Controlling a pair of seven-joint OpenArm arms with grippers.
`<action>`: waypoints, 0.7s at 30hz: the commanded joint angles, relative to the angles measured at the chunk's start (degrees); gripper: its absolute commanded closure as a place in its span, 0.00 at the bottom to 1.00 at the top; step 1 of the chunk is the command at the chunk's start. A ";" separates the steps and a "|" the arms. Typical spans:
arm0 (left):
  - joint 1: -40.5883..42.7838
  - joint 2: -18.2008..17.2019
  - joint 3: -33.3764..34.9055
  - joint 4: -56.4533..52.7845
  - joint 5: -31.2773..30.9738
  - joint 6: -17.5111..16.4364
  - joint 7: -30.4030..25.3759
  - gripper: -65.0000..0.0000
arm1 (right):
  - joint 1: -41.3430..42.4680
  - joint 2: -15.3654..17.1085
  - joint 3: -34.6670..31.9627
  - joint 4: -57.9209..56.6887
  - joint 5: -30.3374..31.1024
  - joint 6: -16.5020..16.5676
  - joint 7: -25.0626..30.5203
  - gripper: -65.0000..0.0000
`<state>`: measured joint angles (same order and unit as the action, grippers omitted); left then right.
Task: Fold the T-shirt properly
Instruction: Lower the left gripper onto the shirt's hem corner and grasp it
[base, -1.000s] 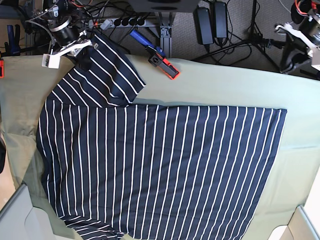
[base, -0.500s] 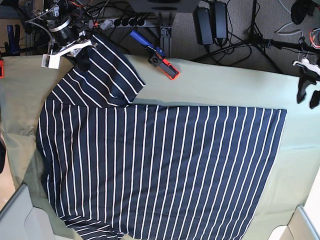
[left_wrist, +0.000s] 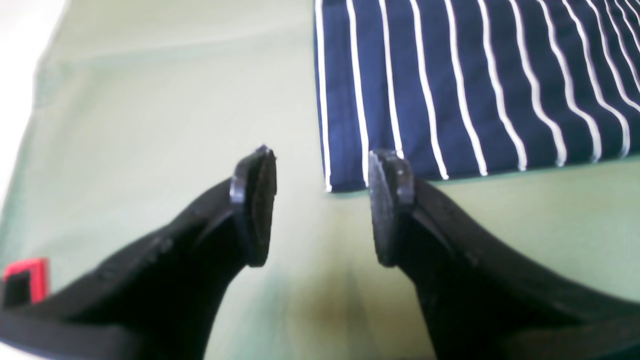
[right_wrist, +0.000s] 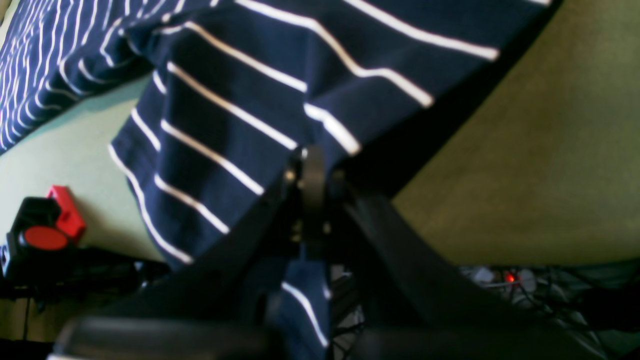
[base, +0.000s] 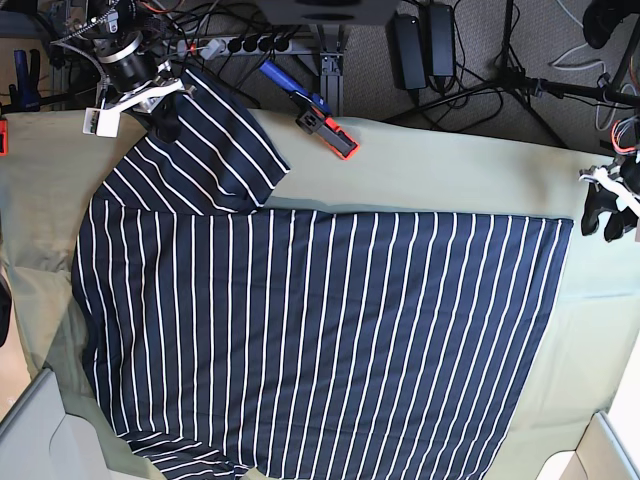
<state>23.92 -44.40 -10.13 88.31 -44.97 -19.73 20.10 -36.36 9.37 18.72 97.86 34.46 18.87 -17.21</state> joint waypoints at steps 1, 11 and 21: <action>-1.44 -1.29 0.72 -0.55 -0.37 0.00 -0.96 0.49 | -0.35 0.26 0.24 1.03 0.42 -0.04 1.09 1.00; -9.64 0.28 7.54 -10.19 -0.90 -0.31 -0.50 0.49 | -0.35 0.26 0.24 1.03 -0.87 -0.04 1.09 1.00; -9.62 2.19 7.56 -10.16 -5.11 -5.68 1.62 0.49 | -0.37 0.26 0.24 1.03 -0.90 -0.04 1.09 1.00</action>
<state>14.76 -40.88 -1.98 77.45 -49.47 -23.55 22.61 -36.36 9.34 18.72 97.86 33.32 18.85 -17.21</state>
